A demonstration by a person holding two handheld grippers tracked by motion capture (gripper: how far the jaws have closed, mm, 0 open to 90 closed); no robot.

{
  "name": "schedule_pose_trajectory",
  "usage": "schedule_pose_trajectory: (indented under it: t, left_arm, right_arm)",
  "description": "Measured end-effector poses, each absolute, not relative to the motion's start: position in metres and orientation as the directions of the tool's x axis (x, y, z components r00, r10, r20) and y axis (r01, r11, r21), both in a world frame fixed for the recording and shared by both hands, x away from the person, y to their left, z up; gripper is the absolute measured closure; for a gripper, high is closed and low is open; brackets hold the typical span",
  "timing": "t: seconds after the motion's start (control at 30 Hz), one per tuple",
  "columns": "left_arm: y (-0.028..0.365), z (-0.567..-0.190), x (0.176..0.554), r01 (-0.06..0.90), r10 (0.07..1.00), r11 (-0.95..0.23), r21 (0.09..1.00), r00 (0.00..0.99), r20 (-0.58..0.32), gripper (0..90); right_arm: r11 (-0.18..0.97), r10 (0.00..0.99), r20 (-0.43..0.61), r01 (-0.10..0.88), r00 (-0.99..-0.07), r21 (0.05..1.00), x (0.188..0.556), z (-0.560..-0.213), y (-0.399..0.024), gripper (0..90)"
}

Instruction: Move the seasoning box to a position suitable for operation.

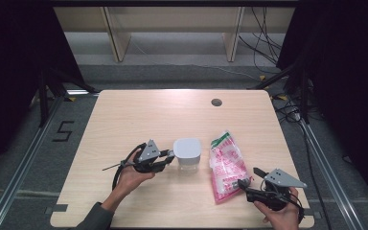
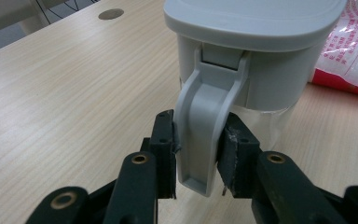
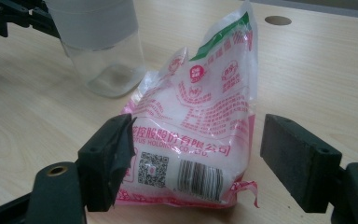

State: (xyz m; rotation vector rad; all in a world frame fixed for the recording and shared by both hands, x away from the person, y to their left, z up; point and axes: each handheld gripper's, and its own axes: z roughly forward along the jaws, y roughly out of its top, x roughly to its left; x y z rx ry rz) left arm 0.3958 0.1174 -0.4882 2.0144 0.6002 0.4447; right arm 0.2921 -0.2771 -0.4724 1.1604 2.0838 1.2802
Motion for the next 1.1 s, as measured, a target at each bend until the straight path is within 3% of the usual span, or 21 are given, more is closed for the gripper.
schedule_pose_trajectory:
  t: [0.37, 0.47, 0.5, 0.67, 1.1]
  left_arm:
    - [0.118, -0.488, 0.397, 0.225, 0.577, -0.426, 0.876, 0.814, 0.071, 68.7]
    - [0.119, -0.488, 0.396, 0.254, 0.595, -0.417, 0.873, 0.802, 0.051, 63.7]
    - [0.122, -0.485, 0.396, 0.266, 0.619, -0.404, 0.875, 0.784, 0.048, 54.6]
    - [0.130, -0.476, 0.392, 0.255, 0.616, -0.406, 0.877, 0.786, 0.057, 42.4]
    - [0.148, -0.442, 0.376, 0.251, 0.619, -0.359, 0.899, 0.785, 0.028, 36.4]
  right_arm:
    - [0.230, 0.823, 0.055, 0.420, -0.566, 0.878, 0.293, -0.473, -0.278, 26.5]
    - [0.233, 0.823, 0.049, 0.415, -0.566, 0.879, 0.294, -0.473, -0.278, 26.6]
    - [0.234, 0.826, 0.043, 0.413, -0.561, 0.880, 0.294, -0.473, -0.278, 26.6]
    - [0.224, 0.826, 0.062, 0.426, -0.561, 0.877, 0.293, -0.473, -0.278, 26.5]
    - [0.215, 0.824, 0.056, 0.402, -0.564, 0.890, 0.295, -0.475, -0.281, 26.5]
